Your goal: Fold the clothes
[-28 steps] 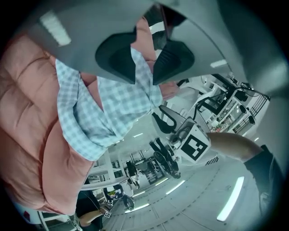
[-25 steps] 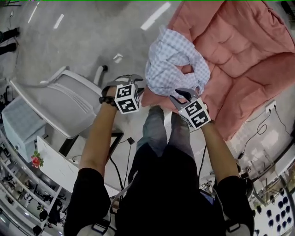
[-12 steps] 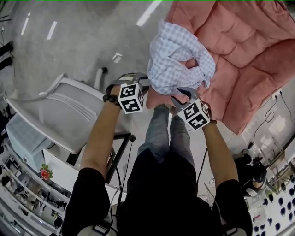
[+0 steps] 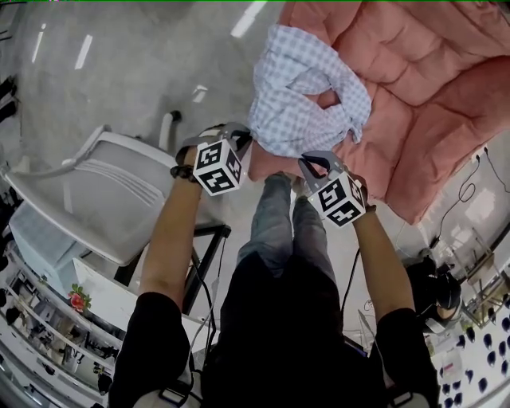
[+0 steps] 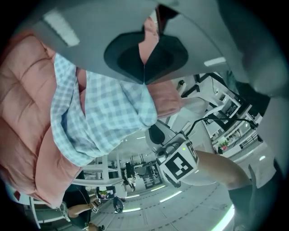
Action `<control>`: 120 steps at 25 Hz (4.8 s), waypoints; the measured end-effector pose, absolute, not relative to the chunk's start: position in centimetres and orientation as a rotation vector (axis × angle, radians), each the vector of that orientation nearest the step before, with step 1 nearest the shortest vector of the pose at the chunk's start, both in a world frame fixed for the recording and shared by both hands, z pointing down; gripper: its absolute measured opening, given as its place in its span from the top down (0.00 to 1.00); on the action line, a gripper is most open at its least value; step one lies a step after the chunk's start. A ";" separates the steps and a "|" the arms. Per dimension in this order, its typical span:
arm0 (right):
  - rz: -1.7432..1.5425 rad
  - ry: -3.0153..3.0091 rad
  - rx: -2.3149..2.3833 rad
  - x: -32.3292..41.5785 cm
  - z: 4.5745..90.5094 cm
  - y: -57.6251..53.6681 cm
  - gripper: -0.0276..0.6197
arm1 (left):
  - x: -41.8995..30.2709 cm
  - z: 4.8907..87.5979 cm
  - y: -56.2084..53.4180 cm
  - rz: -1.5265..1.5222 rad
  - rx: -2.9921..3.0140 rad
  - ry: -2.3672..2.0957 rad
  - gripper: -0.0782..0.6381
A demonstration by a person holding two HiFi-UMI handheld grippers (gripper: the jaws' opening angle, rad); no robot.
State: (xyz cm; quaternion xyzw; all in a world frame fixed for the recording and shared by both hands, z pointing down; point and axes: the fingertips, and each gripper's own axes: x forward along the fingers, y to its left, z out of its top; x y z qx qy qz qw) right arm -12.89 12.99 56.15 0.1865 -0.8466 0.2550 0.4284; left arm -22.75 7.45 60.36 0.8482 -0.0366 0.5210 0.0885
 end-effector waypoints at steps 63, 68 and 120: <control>0.720 -1.942 0.795 2.6 61.3 -2.1 0.79 | -14.9 51.6 -10.9 1.418 2.650 -0.497 0.80; 0.787 -1.892 0.756 2.2 65.4 -1.2 0.79 | -15.6 52.9 -11.4 1.401 2.637 -0.479 0.80; 0.433 -1.760 0.993 17.0 59.1 -12.7 0.80 | -9.4 50.8 -14.5 1.530 2.721 -0.335 0.73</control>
